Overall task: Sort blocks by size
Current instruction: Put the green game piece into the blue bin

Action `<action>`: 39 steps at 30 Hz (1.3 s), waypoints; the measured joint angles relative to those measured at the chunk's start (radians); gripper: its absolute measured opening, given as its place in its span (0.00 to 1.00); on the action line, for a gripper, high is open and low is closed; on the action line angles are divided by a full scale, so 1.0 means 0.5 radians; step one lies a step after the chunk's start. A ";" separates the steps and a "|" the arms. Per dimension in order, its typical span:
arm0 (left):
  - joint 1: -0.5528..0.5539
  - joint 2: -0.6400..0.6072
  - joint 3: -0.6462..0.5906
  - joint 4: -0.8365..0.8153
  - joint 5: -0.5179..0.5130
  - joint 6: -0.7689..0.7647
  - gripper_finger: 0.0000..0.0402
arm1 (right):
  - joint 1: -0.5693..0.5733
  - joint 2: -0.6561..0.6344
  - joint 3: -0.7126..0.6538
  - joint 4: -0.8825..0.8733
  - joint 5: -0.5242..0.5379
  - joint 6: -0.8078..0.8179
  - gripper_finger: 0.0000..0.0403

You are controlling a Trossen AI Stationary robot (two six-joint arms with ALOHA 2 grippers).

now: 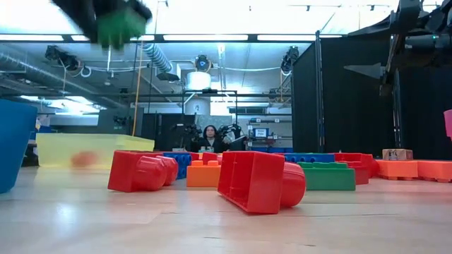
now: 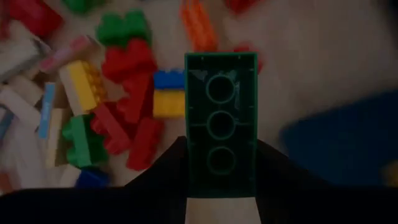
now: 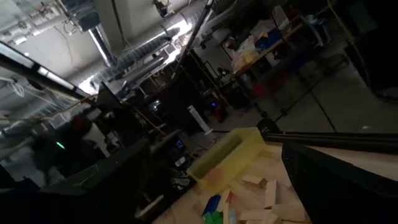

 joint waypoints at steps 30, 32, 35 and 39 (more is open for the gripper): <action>-1.009 0.347 0.093 -0.151 0.003 -1.750 0.70 | 0.000 0.001 0.000 -0.089 -0.002 -0.157 0.93; -0.946 0.342 0.093 -0.210 -0.073 -1.739 0.70 | 0.000 0.000 0.000 -0.089 -0.002 -0.157 0.93; -0.757 0.306 0.093 -0.383 -0.319 -1.555 0.68 | 0.000 0.001 0.000 -0.090 -0.002 -0.157 0.93; -0.393 0.261 0.045 -0.317 -0.502 -0.961 0.68 | 0.000 0.001 0.000 -0.090 -0.002 -0.157 0.93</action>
